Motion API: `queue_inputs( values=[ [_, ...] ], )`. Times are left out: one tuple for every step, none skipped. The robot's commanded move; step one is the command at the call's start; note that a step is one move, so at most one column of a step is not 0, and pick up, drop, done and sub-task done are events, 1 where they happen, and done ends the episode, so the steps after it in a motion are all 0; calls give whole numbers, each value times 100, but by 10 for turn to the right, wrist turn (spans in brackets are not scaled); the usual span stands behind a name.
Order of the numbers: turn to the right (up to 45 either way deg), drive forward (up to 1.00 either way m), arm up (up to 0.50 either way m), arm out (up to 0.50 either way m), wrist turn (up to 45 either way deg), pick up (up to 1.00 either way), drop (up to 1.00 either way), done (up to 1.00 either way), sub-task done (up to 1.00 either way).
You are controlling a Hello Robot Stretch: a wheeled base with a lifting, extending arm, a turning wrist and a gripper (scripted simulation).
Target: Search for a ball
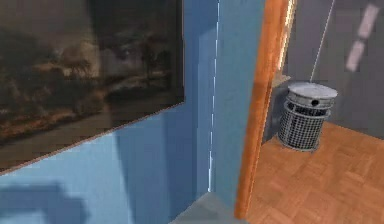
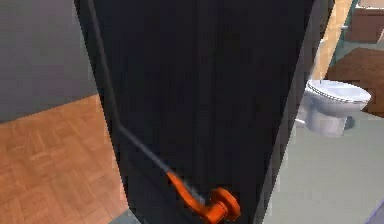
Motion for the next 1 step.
queue_inputs(
  values=[
    [420,0,0,0,0,0,0,0,0]
  ],
)
